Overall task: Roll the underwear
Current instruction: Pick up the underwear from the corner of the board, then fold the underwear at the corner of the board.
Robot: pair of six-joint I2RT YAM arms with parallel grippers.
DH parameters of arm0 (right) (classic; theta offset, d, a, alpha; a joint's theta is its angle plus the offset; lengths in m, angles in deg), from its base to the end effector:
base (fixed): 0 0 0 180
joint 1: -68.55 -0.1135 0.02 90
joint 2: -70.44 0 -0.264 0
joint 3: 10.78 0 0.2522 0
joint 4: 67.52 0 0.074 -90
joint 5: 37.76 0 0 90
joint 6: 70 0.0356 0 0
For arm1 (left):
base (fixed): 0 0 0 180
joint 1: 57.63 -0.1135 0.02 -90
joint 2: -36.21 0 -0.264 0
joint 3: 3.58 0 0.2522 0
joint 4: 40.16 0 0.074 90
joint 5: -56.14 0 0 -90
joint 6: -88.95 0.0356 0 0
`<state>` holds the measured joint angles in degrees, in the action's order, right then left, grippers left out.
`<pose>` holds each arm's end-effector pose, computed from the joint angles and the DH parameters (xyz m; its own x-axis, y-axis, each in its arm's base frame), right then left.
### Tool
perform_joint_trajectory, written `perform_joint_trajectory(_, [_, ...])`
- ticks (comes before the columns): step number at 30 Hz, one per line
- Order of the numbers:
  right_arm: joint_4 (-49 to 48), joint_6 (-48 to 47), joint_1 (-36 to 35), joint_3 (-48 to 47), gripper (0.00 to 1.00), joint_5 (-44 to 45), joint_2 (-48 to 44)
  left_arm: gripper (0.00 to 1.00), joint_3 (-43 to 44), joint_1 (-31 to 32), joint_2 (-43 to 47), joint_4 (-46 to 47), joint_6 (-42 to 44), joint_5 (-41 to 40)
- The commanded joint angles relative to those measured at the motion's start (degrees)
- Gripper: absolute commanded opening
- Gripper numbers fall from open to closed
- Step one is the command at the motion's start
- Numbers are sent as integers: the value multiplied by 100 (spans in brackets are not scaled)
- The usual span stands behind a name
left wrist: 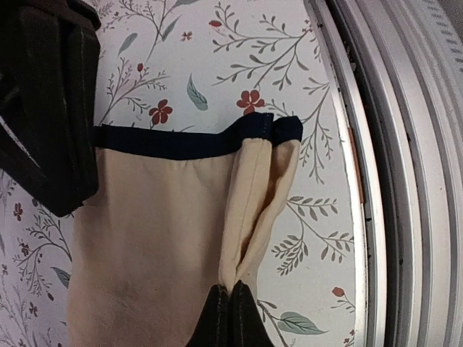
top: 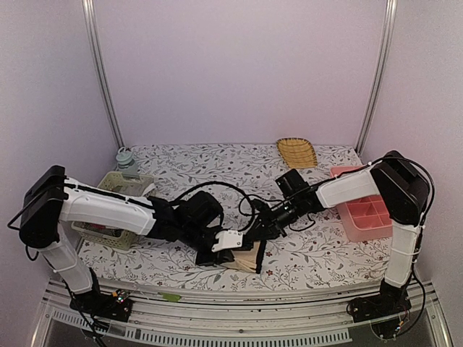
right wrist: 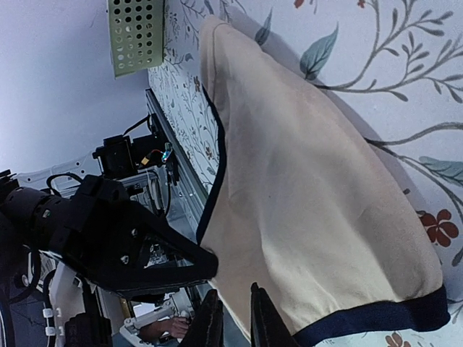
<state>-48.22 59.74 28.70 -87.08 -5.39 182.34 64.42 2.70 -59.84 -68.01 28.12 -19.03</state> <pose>0.2702 0.2647 0.1355 -0.9407 -0.3393 -0.0004 -0.1489 0.4119 0.8990 0.1560 -0.2923 0.1677 0.0861 0.8007 -0.5928 0.9952 -0.0417 0.0882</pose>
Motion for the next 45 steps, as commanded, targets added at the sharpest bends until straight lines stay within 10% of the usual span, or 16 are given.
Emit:
perform_joint_trajectory(1, [-48, -65, -13, 13, 16, -73, 176, 0, 274, -141, -166, -190, 209, 85])
perform_joint_trajectory(45, [671, -382, 738, -585, 27, 53, 115, 0, 1903, -967, -1935, 33, 889, -413])
